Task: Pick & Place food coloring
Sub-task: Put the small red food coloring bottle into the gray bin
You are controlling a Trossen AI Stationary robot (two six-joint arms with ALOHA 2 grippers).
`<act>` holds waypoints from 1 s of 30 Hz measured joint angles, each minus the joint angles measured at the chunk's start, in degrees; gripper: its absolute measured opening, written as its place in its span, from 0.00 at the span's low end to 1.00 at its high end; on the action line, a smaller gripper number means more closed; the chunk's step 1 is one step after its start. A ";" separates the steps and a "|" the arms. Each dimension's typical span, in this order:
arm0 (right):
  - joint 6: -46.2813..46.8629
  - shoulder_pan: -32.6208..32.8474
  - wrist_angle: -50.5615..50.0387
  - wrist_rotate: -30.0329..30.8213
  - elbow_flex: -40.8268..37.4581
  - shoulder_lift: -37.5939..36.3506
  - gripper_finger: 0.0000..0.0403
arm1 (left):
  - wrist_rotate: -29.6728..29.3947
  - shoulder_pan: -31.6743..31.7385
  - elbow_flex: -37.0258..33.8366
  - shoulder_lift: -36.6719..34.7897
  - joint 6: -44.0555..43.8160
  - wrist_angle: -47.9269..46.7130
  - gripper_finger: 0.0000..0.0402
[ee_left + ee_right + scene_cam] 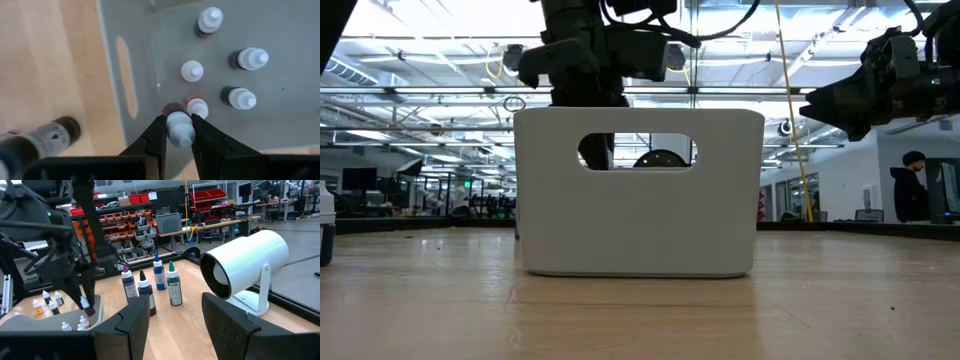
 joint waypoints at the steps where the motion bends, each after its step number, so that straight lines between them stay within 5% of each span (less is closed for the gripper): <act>1: 0.00 -0.01 0.00 0.00 0.02 0.00 0.42 | 0.56 0.13 -0.63 0.00 0.02 0.72 0.17; 30: 0.00 -0.01 0.00 0.00 0.01 0.00 0.42 | 5.12 1.51 -8.81 0.00 -3.79 11.04 0.17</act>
